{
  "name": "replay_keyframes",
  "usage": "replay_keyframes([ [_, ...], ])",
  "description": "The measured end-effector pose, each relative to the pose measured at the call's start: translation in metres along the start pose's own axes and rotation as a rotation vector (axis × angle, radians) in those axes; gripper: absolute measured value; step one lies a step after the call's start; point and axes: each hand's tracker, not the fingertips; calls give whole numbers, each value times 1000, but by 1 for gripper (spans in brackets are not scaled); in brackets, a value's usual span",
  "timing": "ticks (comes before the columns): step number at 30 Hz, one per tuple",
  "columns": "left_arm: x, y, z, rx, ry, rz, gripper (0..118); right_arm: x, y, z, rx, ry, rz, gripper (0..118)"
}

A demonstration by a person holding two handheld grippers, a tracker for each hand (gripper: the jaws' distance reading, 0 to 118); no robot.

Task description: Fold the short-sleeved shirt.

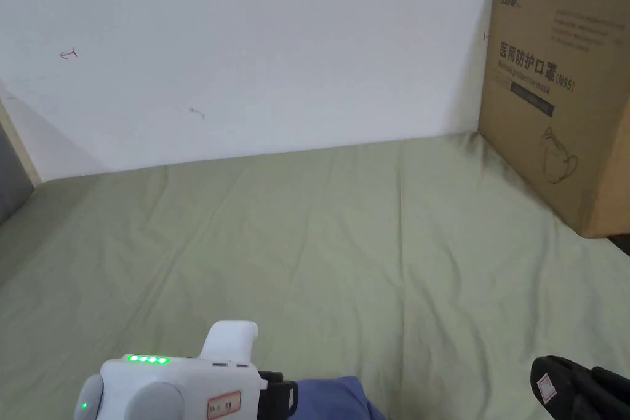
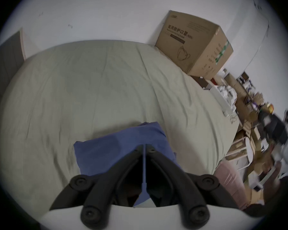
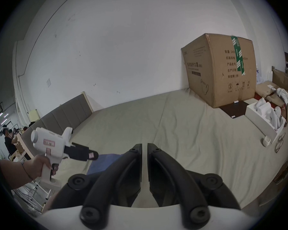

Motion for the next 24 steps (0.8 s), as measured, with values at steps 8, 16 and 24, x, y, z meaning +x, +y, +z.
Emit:
replay_keyframes([
  [8, 21, -14, -91, -161, -109, 62, 3, 12, 5, -4, 14, -34, -30, 7],
  [16, 51, -18, -135, -229, -138, 59, 3, 21, 2, -4, -16, -59, 9, 7],
  [24, 63, -11, -38, 105, -259, 36, 3, 10, 11, 5, -3, 6, -26, 7],
])
